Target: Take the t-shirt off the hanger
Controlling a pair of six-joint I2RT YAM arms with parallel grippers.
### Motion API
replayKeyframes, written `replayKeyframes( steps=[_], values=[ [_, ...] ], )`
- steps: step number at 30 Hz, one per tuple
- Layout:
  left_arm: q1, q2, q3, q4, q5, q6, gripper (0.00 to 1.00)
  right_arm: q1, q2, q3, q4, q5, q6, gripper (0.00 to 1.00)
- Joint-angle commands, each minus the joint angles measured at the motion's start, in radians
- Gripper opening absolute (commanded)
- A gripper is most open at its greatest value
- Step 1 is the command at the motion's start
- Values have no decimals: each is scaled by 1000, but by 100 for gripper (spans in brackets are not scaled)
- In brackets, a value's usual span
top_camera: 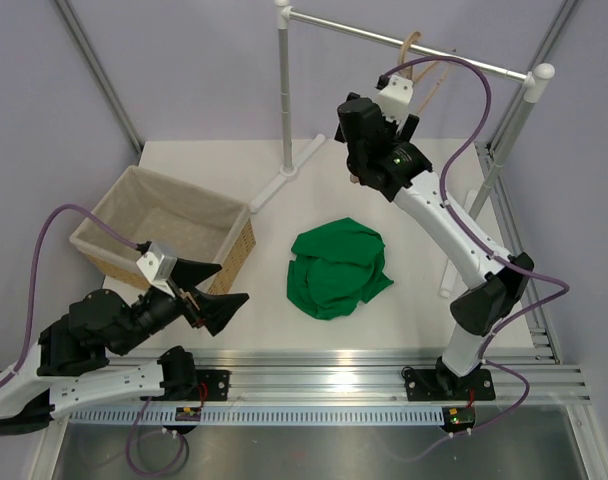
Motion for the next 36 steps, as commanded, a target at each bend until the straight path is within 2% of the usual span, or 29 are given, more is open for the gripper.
replayKeyframes(
  steps=[1,5,10,14,18,22,25,33,36],
  values=[
    [-3,-5,-11,54,8,27,99,-5,-104,-9,-95,-83,-3,99],
    [-5,9,-8,55,-37,35,99,0,-185,-102,-166,-207,-18,99],
    [-5,94,26,58,-9,27,99,1,-429,-398,-67,-357,-70,100],
    [-3,275,68,46,21,4,99,1,-572,-529,-119,-483,-56,99],
    [-5,435,124,46,41,-6,99,1,-783,-708,-56,-538,-81,99],
    [-3,542,129,93,54,4,99,3,-891,-787,-46,-687,-107,100],
    [-3,625,121,135,13,32,99,3,-957,-834,-51,-739,-101,99],
    [6,911,222,202,37,110,99,1,-1287,-946,-106,-667,-12,99],
    [50,1007,269,209,77,104,99,1,-1405,-975,-102,-661,-6,100]
  ],
)
